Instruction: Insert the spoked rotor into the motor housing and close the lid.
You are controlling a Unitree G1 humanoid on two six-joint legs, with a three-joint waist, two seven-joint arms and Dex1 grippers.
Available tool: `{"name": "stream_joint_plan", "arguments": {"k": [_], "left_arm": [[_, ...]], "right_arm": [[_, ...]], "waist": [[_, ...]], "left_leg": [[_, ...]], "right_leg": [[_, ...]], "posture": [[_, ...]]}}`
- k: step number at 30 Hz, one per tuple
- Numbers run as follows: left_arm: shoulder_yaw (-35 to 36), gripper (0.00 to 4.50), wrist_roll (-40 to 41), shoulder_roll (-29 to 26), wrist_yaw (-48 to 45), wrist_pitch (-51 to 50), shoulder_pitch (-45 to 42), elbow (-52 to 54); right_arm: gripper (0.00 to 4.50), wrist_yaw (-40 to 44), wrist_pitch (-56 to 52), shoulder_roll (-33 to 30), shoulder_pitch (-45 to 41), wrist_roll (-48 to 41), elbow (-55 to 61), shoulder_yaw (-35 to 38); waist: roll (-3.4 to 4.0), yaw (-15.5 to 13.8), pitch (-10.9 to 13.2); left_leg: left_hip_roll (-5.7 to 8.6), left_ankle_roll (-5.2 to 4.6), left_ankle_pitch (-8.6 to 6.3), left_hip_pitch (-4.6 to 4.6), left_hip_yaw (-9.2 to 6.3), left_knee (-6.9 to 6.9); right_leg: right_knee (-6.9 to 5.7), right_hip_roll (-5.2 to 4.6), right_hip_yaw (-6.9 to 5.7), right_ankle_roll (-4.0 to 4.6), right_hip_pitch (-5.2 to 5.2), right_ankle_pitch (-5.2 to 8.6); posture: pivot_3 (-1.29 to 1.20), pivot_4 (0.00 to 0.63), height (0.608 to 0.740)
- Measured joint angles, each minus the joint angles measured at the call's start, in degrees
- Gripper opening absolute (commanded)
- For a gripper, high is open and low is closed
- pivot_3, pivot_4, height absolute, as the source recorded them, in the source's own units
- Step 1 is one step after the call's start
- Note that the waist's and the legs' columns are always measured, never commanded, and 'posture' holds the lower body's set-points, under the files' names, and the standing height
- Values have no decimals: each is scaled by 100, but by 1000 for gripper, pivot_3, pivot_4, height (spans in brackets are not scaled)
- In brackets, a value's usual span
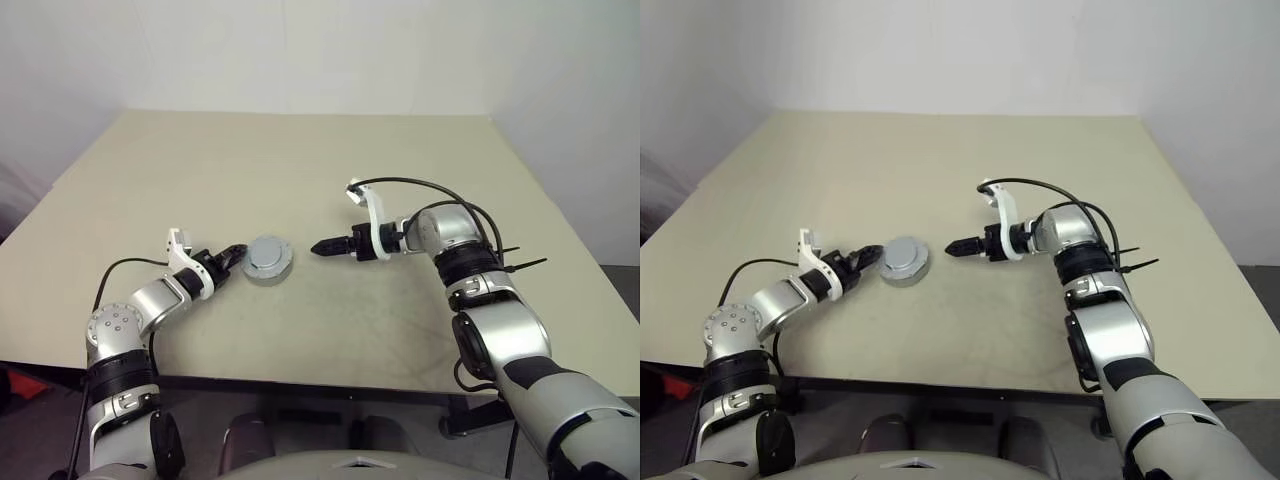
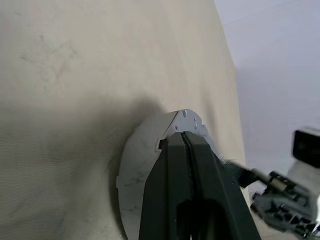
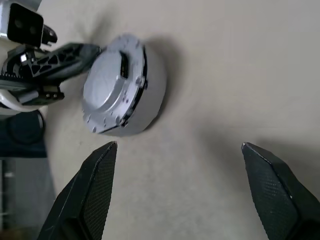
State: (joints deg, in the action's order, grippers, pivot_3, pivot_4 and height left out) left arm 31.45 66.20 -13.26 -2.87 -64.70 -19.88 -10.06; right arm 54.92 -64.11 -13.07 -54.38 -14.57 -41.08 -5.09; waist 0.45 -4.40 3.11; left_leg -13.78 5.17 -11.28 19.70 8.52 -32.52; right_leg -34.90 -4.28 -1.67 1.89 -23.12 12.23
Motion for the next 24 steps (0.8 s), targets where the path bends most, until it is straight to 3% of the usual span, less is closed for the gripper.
{"name": "stream_joint_plan", "arguments": {"k": [7, 14, 24], "left_arm": [[93, 0, -14, -142, 88, 47, 208, 1], [187, 0, 20, -181, 167, 44, 268, 73], [194, 0, 37, -180, 192, 78, 427, 178]], "right_arm": [[4479, -769, -479, 752, 134, -282, 114, 529], [4479, -1718, -144, 1314, 75, -432, -255, 1238], [4479, -1968, 725, 1362, 70, -310, -388, 894]], "waist": [[-4, -21, -2], [-12, 44, -7], [-11, 23, -7]], "left_leg": [[-2, 2, 1, -1, 0, -2], [-3, 21, 12, -33, 1, 0], [-2, 50, 29, -49, 0, 0]], "right_leg": [[-2, 0, -2, 0, 0, 0], [-42, 0, 6, 0, 3, 1], [-65, 0, 9, -3, 6, 3]], "posture": [[0, 0, 740], [0, 0, 740], [0, 0, 740]]}}
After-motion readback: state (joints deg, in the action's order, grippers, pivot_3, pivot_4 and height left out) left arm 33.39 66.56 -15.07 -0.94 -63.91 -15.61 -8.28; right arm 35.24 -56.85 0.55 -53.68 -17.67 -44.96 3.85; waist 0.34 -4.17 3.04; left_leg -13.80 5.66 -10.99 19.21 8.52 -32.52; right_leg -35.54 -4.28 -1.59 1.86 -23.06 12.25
